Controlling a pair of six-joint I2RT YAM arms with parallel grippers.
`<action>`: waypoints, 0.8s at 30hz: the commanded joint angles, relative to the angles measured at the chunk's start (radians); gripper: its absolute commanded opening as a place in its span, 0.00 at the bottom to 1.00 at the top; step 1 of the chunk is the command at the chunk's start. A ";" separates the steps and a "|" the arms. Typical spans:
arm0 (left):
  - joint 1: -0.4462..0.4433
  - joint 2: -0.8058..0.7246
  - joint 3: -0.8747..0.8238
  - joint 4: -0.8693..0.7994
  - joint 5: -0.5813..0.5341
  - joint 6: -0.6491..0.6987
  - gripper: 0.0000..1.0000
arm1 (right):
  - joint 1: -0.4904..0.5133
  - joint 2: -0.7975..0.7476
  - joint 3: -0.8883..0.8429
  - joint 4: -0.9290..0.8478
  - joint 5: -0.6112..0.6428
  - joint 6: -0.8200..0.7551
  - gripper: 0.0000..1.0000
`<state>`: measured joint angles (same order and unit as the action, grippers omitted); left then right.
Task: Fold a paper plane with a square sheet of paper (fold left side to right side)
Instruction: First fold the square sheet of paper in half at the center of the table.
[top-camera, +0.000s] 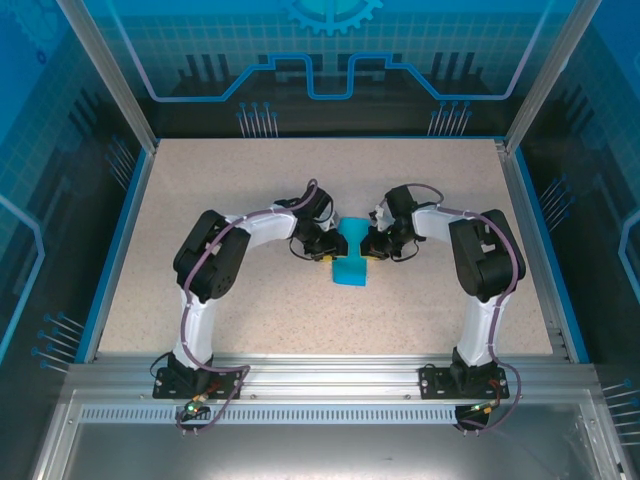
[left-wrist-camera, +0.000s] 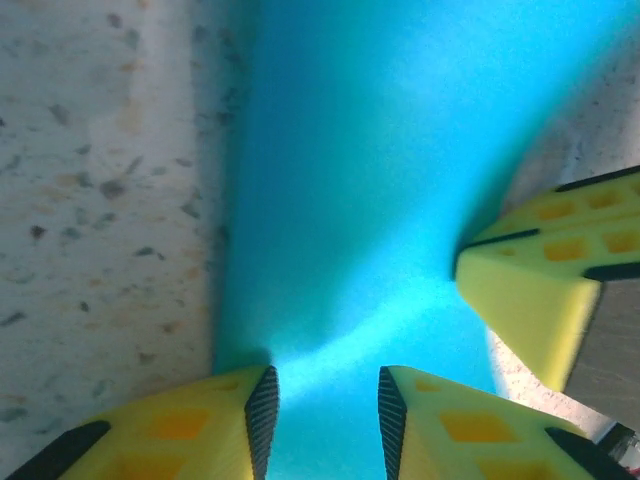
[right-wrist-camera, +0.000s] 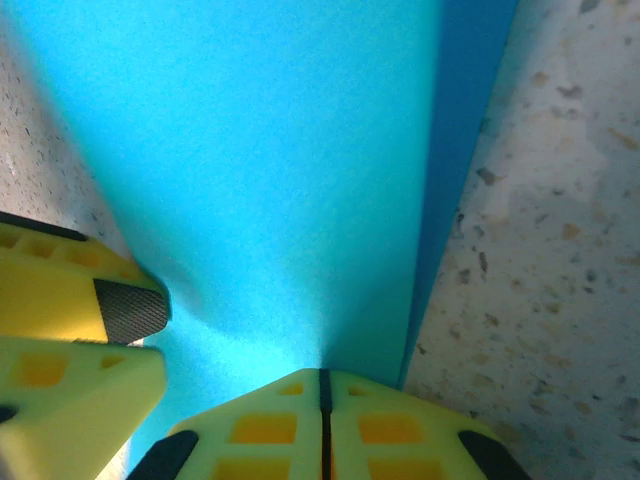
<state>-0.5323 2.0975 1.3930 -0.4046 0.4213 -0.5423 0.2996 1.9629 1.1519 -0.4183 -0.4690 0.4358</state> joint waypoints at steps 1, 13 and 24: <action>0.011 0.031 -0.039 -0.018 -0.026 0.022 0.37 | 0.006 0.065 -0.012 -0.096 0.122 -0.026 0.08; 0.054 -0.135 -0.116 -0.016 -0.027 0.045 0.38 | 0.008 0.067 -0.012 -0.099 0.122 -0.033 0.08; 0.008 -0.047 0.029 0.045 0.103 0.016 0.33 | 0.007 0.065 -0.014 -0.097 0.121 -0.031 0.08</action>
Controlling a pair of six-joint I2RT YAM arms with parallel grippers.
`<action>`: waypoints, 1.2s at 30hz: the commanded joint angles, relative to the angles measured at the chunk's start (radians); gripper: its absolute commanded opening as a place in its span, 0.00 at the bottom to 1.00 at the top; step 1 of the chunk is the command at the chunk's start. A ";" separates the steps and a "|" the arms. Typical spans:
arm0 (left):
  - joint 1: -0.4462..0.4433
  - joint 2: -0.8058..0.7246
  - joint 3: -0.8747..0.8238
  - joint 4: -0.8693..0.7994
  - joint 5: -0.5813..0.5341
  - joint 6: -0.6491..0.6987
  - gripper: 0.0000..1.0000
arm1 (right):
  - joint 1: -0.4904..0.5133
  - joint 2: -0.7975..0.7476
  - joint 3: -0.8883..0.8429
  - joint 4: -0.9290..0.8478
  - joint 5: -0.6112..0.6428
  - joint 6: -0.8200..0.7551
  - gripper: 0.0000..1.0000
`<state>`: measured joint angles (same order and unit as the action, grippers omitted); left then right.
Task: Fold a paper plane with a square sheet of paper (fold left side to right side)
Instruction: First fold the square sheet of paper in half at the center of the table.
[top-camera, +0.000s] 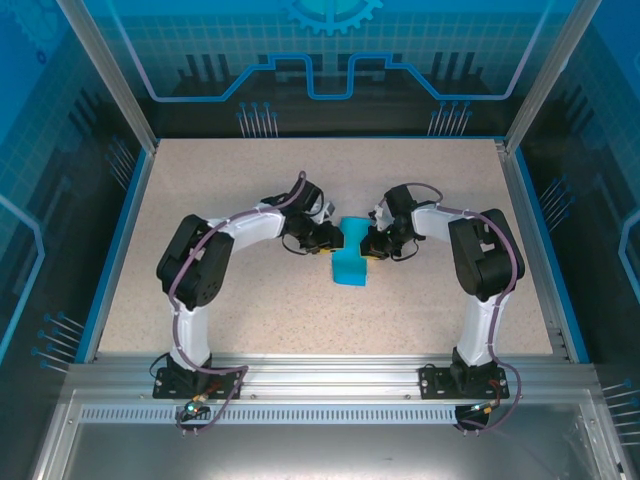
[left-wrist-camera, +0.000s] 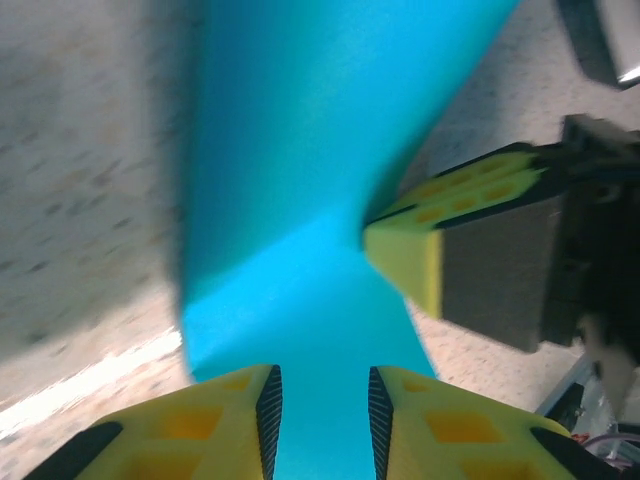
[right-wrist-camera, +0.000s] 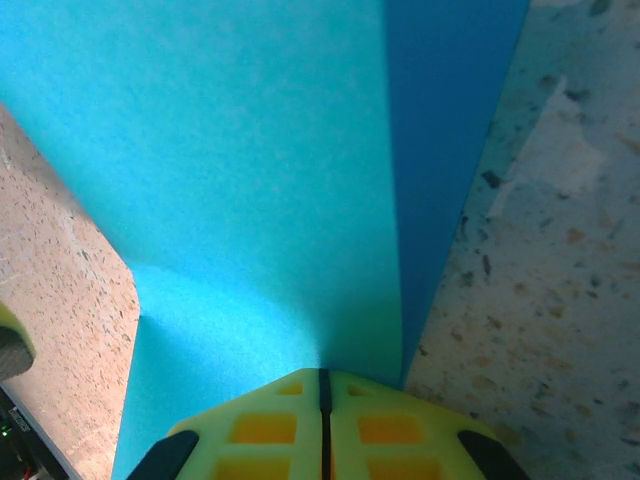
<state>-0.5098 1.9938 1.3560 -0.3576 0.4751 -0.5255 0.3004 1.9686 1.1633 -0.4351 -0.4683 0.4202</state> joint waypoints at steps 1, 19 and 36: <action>-0.017 0.075 0.082 -0.002 0.054 -0.002 0.33 | 0.005 0.058 -0.027 -0.081 0.120 -0.014 0.08; 0.013 0.220 0.124 -0.076 -0.075 0.032 0.33 | 0.011 0.056 -0.034 -0.100 0.151 -0.020 0.07; 0.105 0.071 0.001 -0.029 -0.047 0.060 0.38 | 0.011 0.061 -0.034 -0.094 0.140 -0.020 0.07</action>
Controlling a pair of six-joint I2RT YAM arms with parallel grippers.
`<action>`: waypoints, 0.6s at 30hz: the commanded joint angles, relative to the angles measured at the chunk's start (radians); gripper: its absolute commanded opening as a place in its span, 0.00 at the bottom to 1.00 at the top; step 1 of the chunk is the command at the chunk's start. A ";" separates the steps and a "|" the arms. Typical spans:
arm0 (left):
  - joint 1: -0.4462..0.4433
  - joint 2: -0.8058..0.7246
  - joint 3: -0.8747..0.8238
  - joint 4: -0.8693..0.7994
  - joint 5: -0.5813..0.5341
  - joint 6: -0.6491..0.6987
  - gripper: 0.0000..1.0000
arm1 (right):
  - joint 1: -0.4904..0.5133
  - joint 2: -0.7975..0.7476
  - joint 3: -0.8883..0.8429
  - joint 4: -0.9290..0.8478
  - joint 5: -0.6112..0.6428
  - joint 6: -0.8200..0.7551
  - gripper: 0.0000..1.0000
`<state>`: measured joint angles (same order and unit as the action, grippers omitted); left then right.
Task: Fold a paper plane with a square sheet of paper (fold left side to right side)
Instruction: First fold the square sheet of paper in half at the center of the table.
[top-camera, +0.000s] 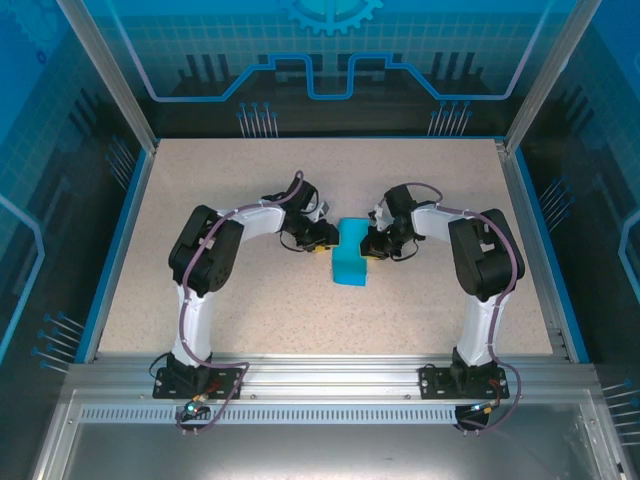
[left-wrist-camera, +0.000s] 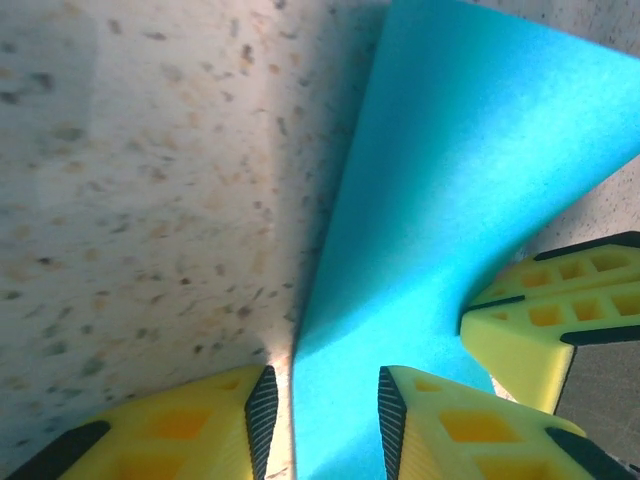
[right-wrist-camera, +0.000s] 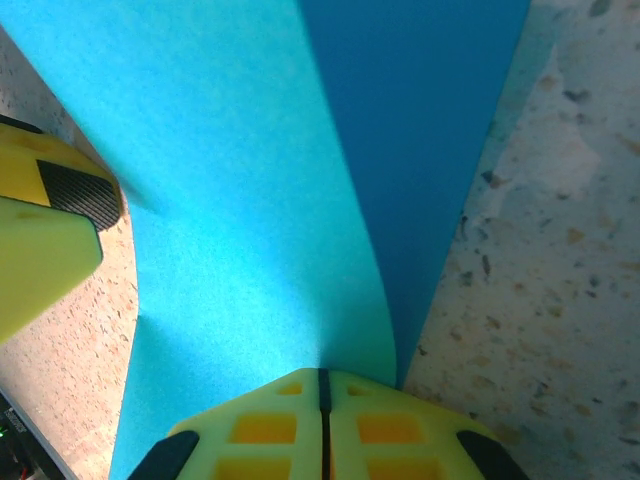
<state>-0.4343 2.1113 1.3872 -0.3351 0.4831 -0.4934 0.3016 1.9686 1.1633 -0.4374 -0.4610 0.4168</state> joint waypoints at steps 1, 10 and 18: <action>0.029 -0.061 -0.035 -0.035 -0.040 0.022 0.38 | 0.010 0.061 -0.035 -0.092 0.133 -0.017 0.07; -0.036 -0.034 0.053 0.008 0.045 0.006 0.35 | 0.011 0.064 -0.033 -0.087 0.132 -0.013 0.07; -0.062 0.120 0.216 -0.038 0.039 -0.002 0.35 | 0.013 0.067 -0.028 -0.094 0.133 -0.014 0.07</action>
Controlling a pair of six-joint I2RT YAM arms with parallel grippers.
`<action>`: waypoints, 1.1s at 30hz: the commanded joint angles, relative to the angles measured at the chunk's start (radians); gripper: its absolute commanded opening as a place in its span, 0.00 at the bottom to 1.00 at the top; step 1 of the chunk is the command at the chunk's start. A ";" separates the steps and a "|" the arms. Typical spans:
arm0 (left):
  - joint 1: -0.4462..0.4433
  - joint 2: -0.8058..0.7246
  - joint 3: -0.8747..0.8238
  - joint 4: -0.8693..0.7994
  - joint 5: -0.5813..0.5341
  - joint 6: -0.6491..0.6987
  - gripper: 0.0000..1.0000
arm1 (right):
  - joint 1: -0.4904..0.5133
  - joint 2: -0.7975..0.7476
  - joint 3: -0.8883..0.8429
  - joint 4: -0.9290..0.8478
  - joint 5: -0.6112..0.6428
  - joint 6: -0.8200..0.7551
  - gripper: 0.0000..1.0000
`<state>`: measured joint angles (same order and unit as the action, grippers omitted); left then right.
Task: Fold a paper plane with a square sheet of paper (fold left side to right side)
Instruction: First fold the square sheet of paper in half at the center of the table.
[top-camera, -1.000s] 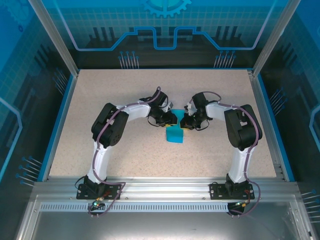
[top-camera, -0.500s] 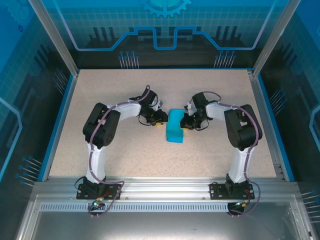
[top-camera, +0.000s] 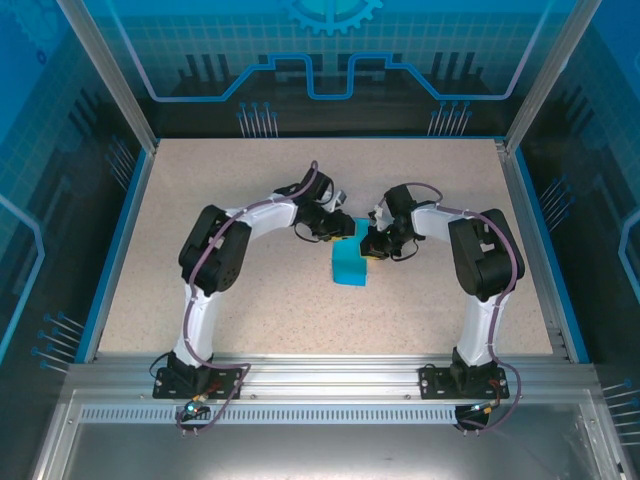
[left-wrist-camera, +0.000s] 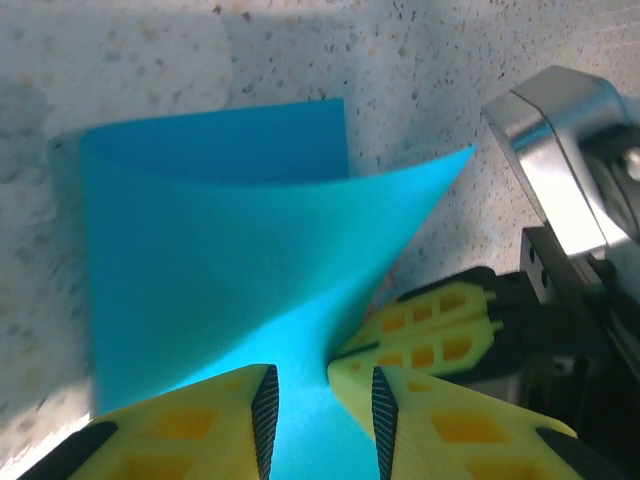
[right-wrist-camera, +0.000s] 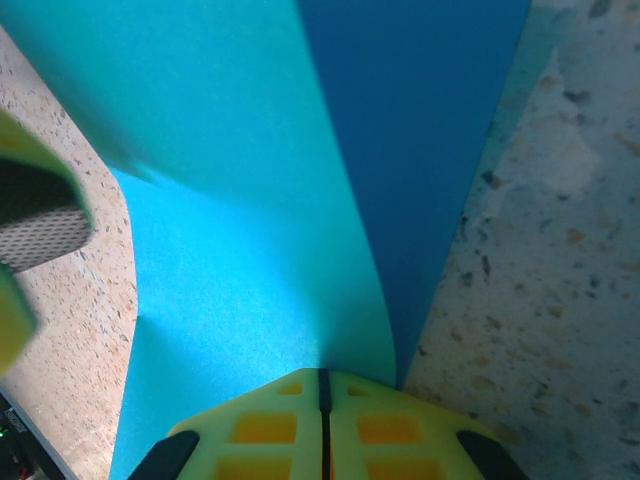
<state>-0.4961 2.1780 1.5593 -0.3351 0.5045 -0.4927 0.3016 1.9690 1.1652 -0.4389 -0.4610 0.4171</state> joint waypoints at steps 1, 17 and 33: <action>-0.001 0.068 0.057 -0.046 0.009 -0.004 0.35 | 0.012 0.068 -0.030 -0.094 0.133 -0.015 0.07; 0.036 0.145 0.136 -0.071 -0.103 -0.032 0.38 | 0.017 0.071 -0.027 -0.115 0.157 -0.024 0.07; 0.106 0.232 0.263 -0.110 -0.138 -0.052 0.40 | 0.019 0.077 -0.034 -0.106 0.143 -0.024 0.06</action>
<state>-0.4488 2.3558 1.7920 -0.4366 0.4686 -0.5484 0.3077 1.9705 1.1728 -0.4488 -0.4465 0.4091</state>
